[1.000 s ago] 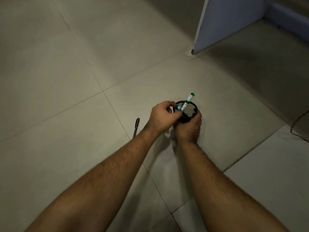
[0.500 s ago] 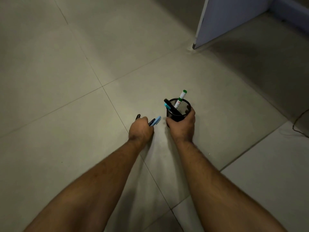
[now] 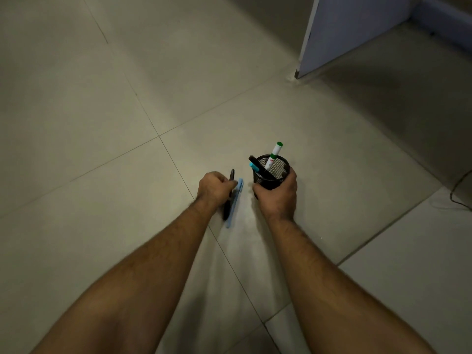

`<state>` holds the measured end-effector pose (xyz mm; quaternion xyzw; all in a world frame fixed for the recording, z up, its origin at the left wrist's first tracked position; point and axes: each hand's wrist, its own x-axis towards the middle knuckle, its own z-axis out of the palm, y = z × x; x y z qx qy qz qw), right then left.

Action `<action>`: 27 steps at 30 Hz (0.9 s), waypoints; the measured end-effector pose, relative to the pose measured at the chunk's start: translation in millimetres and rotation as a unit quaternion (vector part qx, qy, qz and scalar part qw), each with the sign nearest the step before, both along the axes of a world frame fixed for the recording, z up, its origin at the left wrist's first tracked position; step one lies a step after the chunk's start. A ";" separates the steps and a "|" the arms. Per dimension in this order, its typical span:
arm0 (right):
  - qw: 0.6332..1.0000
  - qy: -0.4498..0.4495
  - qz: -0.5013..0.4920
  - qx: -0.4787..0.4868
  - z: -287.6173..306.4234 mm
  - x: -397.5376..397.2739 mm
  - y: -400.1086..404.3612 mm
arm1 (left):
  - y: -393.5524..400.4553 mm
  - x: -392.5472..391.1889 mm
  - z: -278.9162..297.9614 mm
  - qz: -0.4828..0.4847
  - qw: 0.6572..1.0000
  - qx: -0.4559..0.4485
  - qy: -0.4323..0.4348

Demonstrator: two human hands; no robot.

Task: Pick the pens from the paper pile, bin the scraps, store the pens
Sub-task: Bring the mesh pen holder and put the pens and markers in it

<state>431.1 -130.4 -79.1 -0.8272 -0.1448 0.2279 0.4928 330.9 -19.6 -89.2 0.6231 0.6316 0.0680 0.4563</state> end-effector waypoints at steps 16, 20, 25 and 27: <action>0.998 -0.050 -0.026 -0.029 -3.4 18.5 1.3 | 11.3 34.1 90.3 -0.046 0.957 -0.226 -0.175; 0.998 -0.065 -0.008 -0.024 -5.7 14.6 2.9 | 1.9 52.8 105.3 -0.136 0.959 -0.234 -0.083; 0.998 -0.066 -0.002 -0.020 -8.7 15.2 -0.1 | -0.9 65.9 111.1 -0.175 0.959 -0.215 -0.059; 0.998 -0.064 -0.002 -0.013 -9.0 16.6 -0.4 | -2.1 67.1 113.9 -0.186 0.962 -0.193 -0.062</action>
